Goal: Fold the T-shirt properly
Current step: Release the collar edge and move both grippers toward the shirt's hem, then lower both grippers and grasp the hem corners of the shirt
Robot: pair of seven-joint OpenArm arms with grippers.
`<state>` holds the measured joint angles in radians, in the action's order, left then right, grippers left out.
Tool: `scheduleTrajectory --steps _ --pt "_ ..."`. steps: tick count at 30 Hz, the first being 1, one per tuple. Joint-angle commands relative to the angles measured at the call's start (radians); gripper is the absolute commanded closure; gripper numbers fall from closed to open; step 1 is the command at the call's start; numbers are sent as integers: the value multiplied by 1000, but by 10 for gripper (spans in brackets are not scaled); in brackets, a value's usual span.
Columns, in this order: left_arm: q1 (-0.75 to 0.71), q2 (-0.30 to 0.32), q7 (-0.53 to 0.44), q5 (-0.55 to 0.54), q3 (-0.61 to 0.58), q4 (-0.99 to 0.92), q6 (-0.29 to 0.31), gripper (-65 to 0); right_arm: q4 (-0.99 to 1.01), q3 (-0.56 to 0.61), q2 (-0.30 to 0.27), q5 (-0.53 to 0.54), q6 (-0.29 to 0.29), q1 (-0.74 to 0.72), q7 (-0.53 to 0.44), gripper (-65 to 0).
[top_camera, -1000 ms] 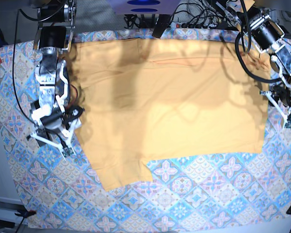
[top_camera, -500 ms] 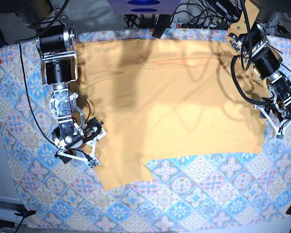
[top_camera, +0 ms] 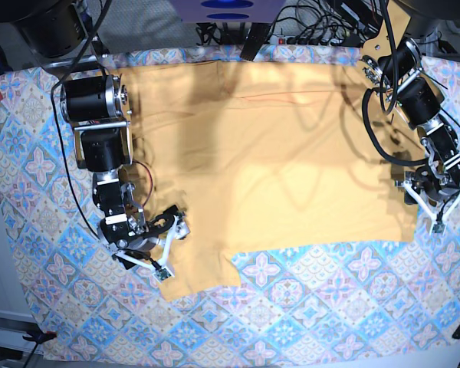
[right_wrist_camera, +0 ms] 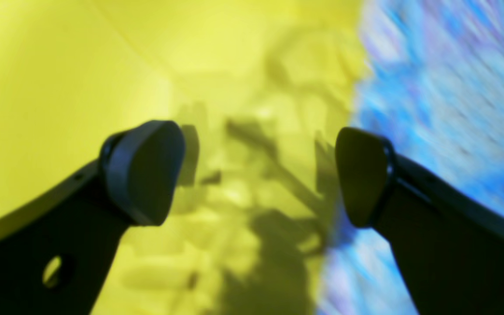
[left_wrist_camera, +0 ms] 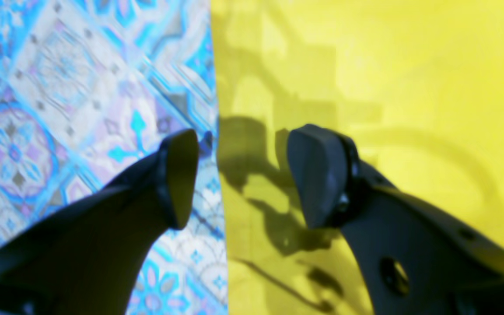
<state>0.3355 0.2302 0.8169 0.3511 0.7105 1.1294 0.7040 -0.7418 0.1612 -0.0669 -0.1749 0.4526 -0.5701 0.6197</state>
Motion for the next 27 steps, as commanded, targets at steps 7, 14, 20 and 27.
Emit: scheduleTrajectory --steps 7,14,20,27 --pt "24 18 -129 -8 1 -2 -6 -357 331 -237 28 -4 -4 -167 -243 -551" --pt "81 57 -285 -8 13 -236 -6 -356 480 -242 23 -4 -93 -230 -418 -551" --pt "133 108 -402 -8 77 -455 -6 -356 483 -249 3 -2 -162 -230 -496 -551" --pt "144 117 -420 -7 103 -483 -6 -356 545 -240 -23 -5 -234 -232 -536 -551"
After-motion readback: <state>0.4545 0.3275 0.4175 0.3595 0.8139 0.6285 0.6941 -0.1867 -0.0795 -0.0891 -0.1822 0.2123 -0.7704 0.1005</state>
